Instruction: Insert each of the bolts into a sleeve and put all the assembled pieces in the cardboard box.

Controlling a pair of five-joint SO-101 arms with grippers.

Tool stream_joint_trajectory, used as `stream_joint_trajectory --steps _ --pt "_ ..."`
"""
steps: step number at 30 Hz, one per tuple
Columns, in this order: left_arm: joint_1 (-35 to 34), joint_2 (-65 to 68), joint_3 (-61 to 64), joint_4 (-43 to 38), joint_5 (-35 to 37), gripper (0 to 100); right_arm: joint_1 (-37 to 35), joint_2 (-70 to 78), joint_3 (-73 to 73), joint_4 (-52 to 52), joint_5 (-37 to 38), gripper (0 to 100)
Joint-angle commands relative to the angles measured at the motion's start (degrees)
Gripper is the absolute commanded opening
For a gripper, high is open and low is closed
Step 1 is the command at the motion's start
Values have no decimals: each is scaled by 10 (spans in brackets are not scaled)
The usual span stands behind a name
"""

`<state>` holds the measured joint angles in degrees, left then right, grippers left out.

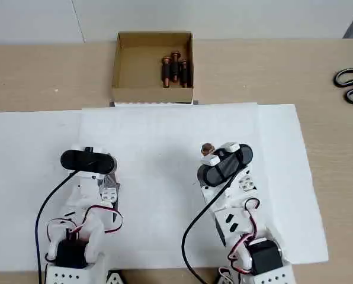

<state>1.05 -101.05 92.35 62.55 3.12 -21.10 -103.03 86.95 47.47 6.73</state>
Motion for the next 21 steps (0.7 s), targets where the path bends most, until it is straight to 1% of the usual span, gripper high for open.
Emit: stream_joint_trajectory --steps 1,6,11,15,18,21 --pt "-2 -6 -2 -1 -1 6 -29 -2 -45 -7 3 2" --pt "-2 -6 -2 -1 -1 6 -73 -2 -84 33 -1 2" --pt "-2 -6 -2 -1 -1 6 -75 -1 -108 62 2 2" --pt "-2 -6 -2 -1 -1 6 -77 7 -159 75 2 2" --pt "-2 -6 -2 -1 -1 6 -76 65 -200 76 3 2" --pt "-2 -6 -2 -1 -1 6 -65 163 -268 76 -1 2"
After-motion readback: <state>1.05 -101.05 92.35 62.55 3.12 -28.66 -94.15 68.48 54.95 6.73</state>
